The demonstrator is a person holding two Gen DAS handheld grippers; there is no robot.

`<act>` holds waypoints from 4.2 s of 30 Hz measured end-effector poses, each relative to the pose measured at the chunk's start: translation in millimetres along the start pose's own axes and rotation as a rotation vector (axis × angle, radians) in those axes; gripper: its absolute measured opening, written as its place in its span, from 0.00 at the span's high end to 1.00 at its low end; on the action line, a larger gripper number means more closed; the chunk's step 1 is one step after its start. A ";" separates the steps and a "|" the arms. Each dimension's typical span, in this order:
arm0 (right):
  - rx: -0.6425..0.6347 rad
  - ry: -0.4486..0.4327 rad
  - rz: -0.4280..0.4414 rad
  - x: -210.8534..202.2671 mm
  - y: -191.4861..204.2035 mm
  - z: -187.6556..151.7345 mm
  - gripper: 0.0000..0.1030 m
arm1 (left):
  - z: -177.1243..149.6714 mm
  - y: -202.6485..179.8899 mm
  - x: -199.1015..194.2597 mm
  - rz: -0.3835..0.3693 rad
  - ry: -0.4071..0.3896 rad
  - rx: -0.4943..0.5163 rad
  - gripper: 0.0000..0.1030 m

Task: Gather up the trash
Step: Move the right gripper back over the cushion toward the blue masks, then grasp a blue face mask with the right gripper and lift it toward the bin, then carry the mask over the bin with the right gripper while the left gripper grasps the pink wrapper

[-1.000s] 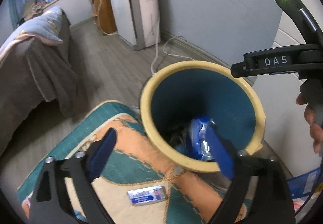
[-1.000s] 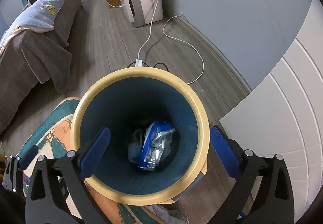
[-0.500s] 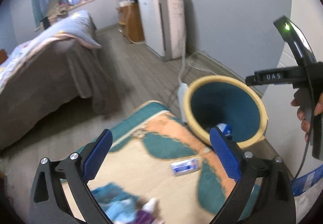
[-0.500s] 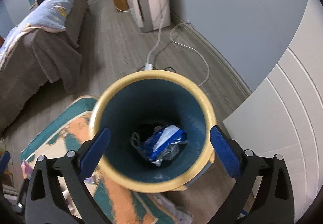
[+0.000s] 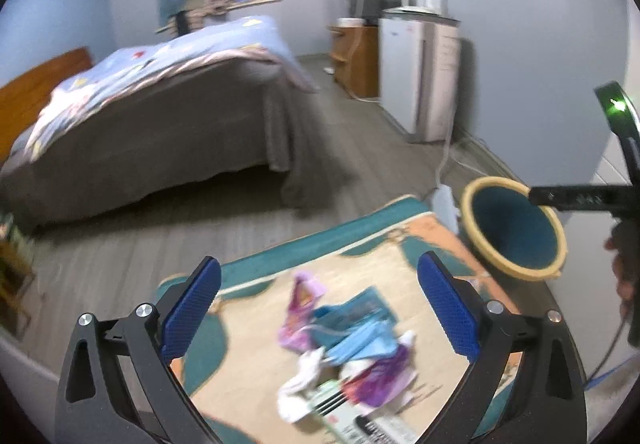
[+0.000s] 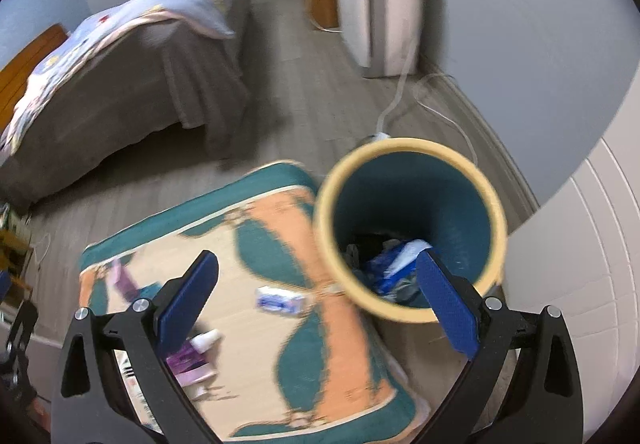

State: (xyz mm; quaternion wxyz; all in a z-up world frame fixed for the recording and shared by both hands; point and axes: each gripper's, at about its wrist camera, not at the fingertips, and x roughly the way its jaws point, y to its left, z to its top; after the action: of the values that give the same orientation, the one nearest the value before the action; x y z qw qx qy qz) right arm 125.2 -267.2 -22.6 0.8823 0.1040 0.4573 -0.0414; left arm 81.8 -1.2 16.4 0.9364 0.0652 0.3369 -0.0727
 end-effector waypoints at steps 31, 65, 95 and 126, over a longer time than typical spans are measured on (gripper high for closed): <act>-0.254 0.254 0.080 100.5 144.2 -58.5 0.06 | -40.9 86.6 59.8 0.053 0.158 -0.047 0.05; -0.241 0.178 0.221 59.8 143.2 -27.0 0.81 | -46.7 66.5 84.1 0.038 0.224 0.014 0.05; -0.175 0.095 0.123 66.0 71.9 13.5 0.81 | -45.9 9.7 128.5 -0.038 0.280 0.112 0.88; -0.055 -0.031 0.082 26.0 -29.9 36.0 0.81 | 33.9 -74.6 57.4 -0.226 -0.016 0.108 0.88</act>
State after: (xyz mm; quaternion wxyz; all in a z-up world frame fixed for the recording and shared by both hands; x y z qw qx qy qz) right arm 163.9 -303.7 -28.0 0.8927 0.0977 0.4399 0.0059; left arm 133.2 -85.5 0.1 0.9202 0.0766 0.3300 -0.1963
